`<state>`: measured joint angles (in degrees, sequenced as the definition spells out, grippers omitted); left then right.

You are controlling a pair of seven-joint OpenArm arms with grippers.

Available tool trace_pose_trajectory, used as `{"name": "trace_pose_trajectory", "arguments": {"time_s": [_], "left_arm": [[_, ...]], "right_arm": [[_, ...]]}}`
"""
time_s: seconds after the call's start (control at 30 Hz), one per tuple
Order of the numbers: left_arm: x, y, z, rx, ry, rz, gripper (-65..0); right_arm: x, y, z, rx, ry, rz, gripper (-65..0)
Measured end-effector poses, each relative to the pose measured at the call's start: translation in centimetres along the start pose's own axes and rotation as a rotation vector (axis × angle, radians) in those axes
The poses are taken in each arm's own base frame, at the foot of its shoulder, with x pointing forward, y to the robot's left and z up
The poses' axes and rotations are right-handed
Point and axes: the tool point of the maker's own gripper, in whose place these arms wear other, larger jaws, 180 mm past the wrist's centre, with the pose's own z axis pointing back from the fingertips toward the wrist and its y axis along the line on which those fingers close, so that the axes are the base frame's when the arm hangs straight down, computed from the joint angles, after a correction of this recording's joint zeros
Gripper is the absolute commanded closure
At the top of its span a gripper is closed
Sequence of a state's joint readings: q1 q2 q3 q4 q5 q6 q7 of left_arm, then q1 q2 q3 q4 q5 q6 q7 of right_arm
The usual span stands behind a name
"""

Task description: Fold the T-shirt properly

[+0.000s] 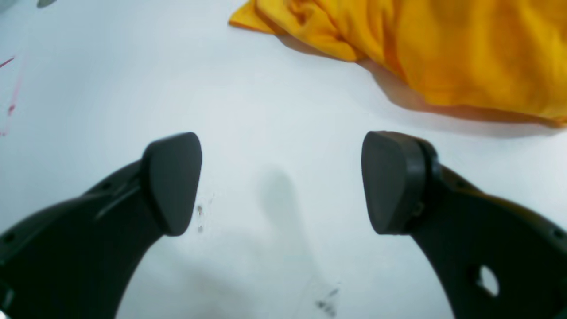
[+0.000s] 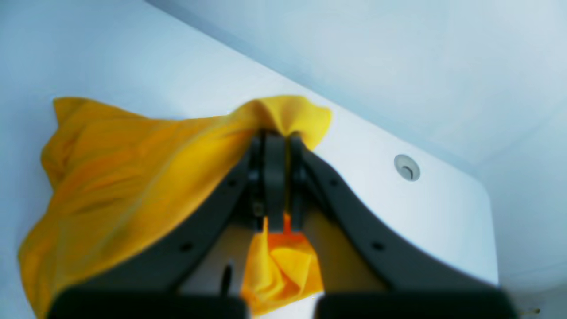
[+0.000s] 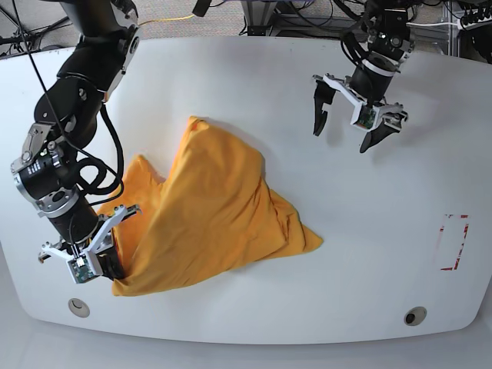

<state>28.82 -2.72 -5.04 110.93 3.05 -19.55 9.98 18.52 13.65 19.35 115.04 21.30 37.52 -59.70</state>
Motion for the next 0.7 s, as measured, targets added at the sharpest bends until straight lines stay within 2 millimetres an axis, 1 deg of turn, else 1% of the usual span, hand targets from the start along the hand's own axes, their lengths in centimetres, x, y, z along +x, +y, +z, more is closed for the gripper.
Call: {"name": "trace_pose_trajectory", "arguments": {"time_s": [0.17, 0.23, 0.37, 0.47, 0.53, 0.7], "left_arm": [[1.1, 0.6, -3.1, 0.006, 0.06, -0.002, -53.3], [1.5, 1.1, -4.8, 0.025, 0.089, 0.022, -53.3], [2.5, 1.2, -7.9, 0.018, 0.115, 0.059, -53.3], [2.4, 0.8, -10.2, 0.004, 0.149, 0.1, -53.3], [2.3, 0.2, -11.6, -0.018, 0.167, 0.122, -53.2], [2.0, -1.3, -14.4, -0.062, 0.194, 0.176, -53.1]], "right_arm": [[-0.1, -0.9, 0.2, -0.022, 0.023, 0.023, 0.0], [-0.1, -1.0, 0.3, -0.022, 0.021, 0.025, 0.0], [0.0, -0.6, 0.2, -0.009, 0.014, 0.023, 0.0], [-0.1, -0.8, 0.2, -0.016, 0.02, 0.025, 0.0], [-0.1, -0.9, 0.2, -0.02, 0.022, 0.025, 0.0], [0.0, -0.1, -0.1, 0.004, 0.023, 0.038, 0.0]]}}
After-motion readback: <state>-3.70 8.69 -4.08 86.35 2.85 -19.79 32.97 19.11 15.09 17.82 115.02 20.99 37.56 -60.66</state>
